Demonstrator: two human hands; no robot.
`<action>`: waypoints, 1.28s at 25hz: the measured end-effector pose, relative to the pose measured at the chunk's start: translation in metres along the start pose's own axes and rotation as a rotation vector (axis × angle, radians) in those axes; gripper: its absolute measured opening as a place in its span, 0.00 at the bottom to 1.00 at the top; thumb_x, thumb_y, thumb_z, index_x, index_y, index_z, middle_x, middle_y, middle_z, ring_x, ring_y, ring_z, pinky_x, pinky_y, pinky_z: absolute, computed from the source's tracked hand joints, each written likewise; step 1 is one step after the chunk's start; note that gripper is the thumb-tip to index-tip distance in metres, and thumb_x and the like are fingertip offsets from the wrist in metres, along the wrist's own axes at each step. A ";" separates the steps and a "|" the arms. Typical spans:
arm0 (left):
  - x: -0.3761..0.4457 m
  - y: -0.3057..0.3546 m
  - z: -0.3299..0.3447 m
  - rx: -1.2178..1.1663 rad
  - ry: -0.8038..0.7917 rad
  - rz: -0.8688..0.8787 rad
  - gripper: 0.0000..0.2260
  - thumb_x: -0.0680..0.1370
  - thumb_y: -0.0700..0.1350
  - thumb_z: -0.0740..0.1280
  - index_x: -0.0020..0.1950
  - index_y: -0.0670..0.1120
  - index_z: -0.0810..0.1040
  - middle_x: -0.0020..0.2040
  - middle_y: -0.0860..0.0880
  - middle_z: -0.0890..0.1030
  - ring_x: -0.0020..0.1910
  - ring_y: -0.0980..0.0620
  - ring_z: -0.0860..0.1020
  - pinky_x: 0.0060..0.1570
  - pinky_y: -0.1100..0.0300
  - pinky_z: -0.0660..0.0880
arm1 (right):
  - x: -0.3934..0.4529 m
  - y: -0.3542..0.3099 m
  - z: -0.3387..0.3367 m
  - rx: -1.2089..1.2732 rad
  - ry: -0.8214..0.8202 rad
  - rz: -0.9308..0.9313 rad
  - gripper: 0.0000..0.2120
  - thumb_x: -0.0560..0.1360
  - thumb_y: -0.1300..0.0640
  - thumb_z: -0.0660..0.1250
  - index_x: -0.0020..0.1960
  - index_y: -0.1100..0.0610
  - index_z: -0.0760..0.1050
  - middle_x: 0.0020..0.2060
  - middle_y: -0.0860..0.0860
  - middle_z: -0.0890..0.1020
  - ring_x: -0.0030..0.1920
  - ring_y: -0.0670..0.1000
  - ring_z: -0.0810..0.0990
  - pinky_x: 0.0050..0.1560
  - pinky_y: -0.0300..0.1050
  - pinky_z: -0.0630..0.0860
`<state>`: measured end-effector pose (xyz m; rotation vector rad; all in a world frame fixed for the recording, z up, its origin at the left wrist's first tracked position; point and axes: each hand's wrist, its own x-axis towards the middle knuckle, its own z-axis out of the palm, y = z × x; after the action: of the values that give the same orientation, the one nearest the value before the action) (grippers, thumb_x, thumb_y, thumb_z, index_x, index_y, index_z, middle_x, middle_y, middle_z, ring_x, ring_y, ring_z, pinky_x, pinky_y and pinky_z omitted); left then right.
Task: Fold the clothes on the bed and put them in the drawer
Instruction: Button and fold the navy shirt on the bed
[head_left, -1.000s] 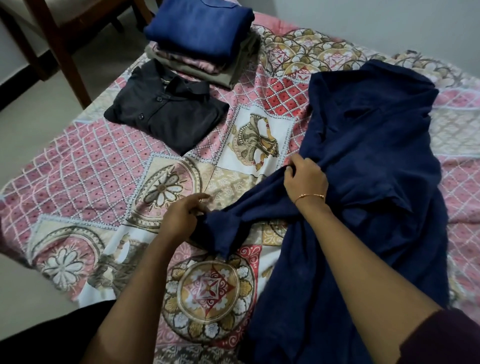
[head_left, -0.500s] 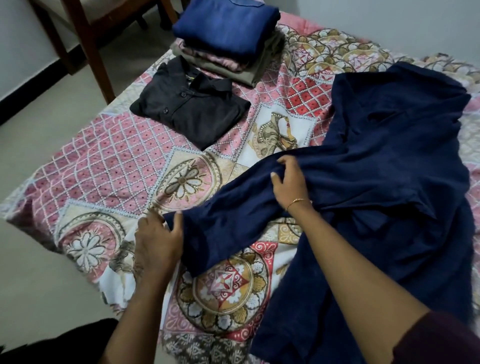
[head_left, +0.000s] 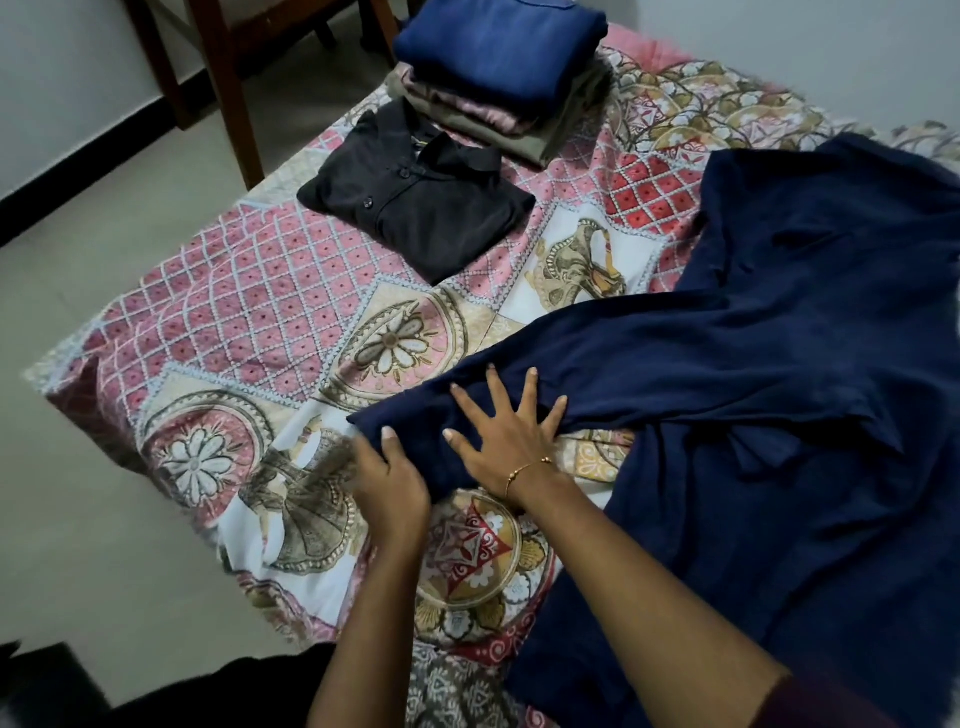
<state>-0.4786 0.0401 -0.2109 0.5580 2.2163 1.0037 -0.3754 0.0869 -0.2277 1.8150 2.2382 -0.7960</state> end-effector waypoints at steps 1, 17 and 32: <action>-0.002 0.007 -0.001 -0.158 0.007 0.034 0.09 0.83 0.46 0.55 0.57 0.43 0.71 0.52 0.44 0.77 0.51 0.46 0.76 0.46 0.57 0.71 | 0.000 -0.004 -0.003 0.045 -0.017 -0.001 0.26 0.78 0.36 0.47 0.74 0.37 0.45 0.76 0.47 0.41 0.73 0.64 0.33 0.64 0.73 0.33; -0.089 0.115 0.147 0.068 -0.868 0.397 0.09 0.80 0.47 0.61 0.50 0.46 0.80 0.50 0.47 0.81 0.54 0.50 0.77 0.58 0.55 0.70 | -0.035 0.158 -0.120 1.636 0.655 0.740 0.33 0.76 0.34 0.51 0.64 0.59 0.73 0.61 0.54 0.76 0.59 0.54 0.76 0.59 0.46 0.72; -0.065 0.100 0.147 -0.306 -0.505 -0.033 0.11 0.75 0.33 0.59 0.37 0.46 0.74 0.36 0.47 0.75 0.38 0.49 0.73 0.37 0.58 0.71 | -0.017 0.129 -0.099 0.443 0.409 0.139 0.22 0.76 0.66 0.58 0.69 0.57 0.69 0.70 0.57 0.66 0.68 0.58 0.67 0.67 0.48 0.63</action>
<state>-0.3193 0.1377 -0.1836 0.5582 1.5914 1.0266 -0.2286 0.1372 -0.1758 2.5074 2.2531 -1.0380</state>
